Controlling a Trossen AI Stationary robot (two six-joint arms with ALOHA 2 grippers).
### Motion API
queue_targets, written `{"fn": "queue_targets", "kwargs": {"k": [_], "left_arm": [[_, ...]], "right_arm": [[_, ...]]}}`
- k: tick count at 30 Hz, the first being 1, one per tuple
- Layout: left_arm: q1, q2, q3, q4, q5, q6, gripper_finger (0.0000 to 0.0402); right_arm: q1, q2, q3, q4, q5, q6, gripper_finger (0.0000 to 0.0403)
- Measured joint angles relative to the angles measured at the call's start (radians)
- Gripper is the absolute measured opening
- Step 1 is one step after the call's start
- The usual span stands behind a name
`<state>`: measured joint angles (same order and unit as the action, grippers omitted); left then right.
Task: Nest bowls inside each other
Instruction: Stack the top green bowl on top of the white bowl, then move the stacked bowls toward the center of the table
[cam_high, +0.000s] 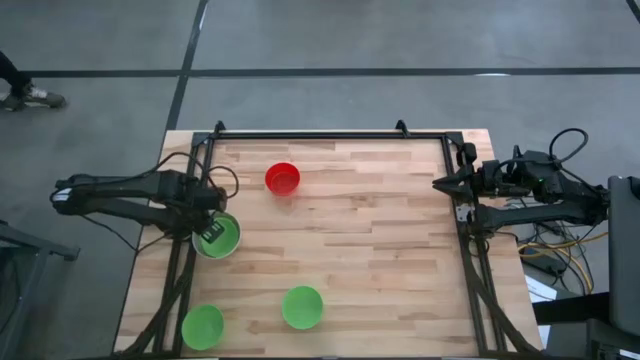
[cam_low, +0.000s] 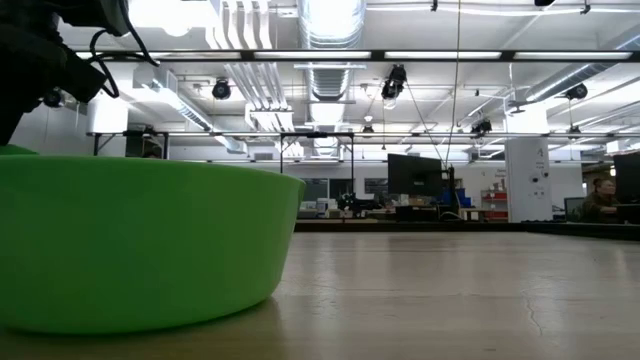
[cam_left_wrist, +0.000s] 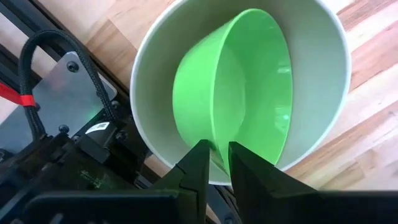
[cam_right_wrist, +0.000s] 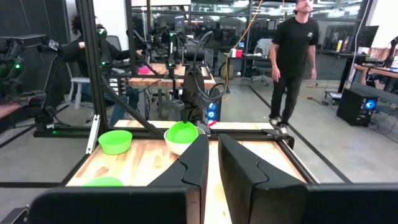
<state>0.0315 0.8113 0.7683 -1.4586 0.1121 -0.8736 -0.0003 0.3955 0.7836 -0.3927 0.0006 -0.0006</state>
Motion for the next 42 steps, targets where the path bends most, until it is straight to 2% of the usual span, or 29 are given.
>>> {"fn": "queue_targets", "kwargs": {"k": [5,12,16,23,33,42], "left_arm": [[0.000,-0.005,0.015,0.000,0.003,-0.001,0.0071],[0.000,-0.005,0.030,0.000,0.003,0.001,0.0152],[0.000,-0.003,0.030,0.001,0.003,0.002,0.0176],[0.000,0.013,0.030,0.044,0.003,0.010,0.0176],[0.000,0.111,0.030,0.131,0.011,0.011,0.0175],[0.000,0.185,0.068,0.206,0.011,-0.059,0.0174]], "right_arm": [[0.000,0.000,0.000,0.000,0.000,0.000,0.0034],[0.000,0.000,0.000,0.000,0.000,0.000,0.0034],[0.000,0.000,0.000,0.000,0.000,0.000,0.0034],[0.000,0.000,0.000,0.000,0.000,0.000,0.0034],[0.000,0.000,0.000,0.000,0.000,0.000,0.0034],[0.000,0.000,0.000,0.000,0.000,0.000,0.0034]]}}
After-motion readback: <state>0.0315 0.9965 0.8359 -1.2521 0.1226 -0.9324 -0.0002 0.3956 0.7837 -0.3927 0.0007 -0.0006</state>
